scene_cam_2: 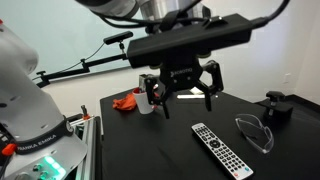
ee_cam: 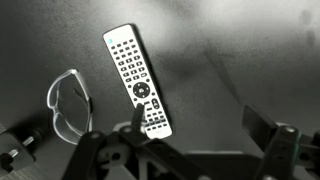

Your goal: Move the remote control backwards.

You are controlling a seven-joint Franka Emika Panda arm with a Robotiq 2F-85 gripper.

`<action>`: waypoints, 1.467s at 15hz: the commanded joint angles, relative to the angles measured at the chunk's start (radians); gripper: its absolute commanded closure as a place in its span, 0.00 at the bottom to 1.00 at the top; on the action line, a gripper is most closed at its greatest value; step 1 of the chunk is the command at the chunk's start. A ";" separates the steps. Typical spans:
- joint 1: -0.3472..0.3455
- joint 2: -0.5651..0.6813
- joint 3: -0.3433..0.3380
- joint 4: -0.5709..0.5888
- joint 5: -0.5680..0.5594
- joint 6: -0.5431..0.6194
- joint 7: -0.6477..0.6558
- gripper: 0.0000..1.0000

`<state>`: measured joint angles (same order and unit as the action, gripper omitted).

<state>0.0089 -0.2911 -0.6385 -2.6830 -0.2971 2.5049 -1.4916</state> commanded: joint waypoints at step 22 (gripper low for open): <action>-0.133 0.379 0.272 0.091 0.503 0.284 -0.718 0.00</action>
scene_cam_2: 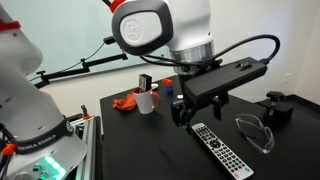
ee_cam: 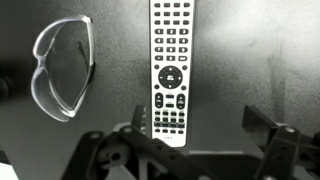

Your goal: Move the remote control backwards.

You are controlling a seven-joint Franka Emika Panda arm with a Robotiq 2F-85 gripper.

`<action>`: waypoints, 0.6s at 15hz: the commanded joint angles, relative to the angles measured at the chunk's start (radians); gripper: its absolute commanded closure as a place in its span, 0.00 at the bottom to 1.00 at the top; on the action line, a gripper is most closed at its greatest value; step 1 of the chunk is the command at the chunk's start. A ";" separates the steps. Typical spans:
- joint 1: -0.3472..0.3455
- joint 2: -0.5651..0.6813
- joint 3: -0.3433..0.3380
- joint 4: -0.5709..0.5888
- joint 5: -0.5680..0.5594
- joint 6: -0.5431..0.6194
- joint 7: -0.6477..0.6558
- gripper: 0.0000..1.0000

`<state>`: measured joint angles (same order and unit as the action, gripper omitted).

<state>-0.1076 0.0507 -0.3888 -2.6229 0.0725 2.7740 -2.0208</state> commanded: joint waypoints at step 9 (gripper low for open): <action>-0.096 0.238 0.063 0.146 0.252 0.034 -0.337 0.00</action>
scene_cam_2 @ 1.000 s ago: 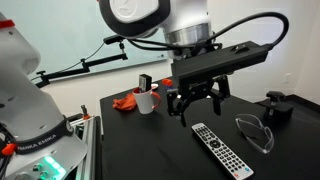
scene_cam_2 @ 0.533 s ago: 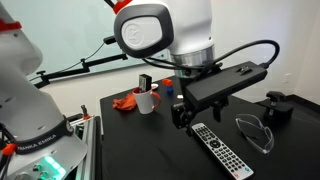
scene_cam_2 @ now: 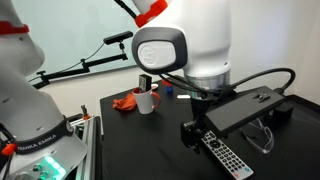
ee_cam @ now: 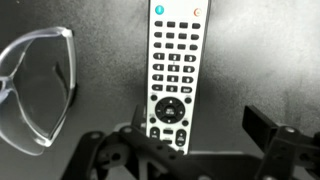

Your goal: Move the remote control backwards.

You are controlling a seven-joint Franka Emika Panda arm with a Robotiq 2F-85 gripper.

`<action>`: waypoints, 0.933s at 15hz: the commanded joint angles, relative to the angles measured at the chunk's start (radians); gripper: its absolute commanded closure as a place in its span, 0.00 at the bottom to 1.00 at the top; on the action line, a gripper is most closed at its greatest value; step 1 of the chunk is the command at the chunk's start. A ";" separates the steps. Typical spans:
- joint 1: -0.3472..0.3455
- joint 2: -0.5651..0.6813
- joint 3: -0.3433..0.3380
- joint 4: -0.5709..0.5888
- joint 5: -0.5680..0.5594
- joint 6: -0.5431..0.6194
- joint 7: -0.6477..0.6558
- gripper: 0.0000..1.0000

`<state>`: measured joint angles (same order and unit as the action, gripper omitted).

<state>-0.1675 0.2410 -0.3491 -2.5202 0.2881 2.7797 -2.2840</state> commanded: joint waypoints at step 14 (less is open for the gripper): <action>-0.146 0.086 0.116 0.083 -0.069 0.073 0.021 0.68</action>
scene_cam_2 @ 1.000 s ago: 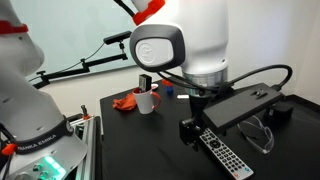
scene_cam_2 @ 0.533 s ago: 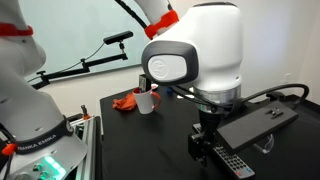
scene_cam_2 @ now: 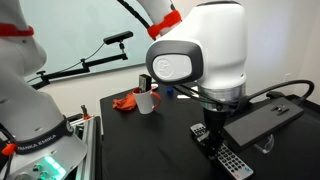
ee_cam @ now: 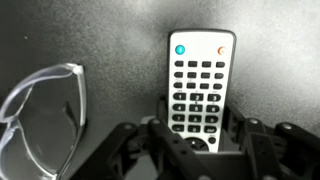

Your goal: Move the remote control backwards.

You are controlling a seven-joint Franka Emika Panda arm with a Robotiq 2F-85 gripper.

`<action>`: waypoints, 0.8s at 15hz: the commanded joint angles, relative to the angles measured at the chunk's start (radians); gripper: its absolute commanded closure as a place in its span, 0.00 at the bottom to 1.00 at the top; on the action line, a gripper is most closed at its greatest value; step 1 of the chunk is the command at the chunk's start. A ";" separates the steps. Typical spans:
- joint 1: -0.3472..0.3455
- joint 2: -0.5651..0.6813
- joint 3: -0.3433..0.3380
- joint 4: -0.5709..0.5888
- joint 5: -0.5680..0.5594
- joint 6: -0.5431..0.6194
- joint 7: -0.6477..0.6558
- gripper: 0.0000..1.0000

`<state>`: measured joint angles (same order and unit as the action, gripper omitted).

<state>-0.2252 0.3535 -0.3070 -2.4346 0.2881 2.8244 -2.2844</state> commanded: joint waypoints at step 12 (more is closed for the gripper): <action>0.159 -0.221 -0.261 -0.092 -0.745 0.103 0.241 0.68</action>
<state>-0.2133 0.1854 -0.3726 -2.5260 -0.2616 2.8836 -2.1702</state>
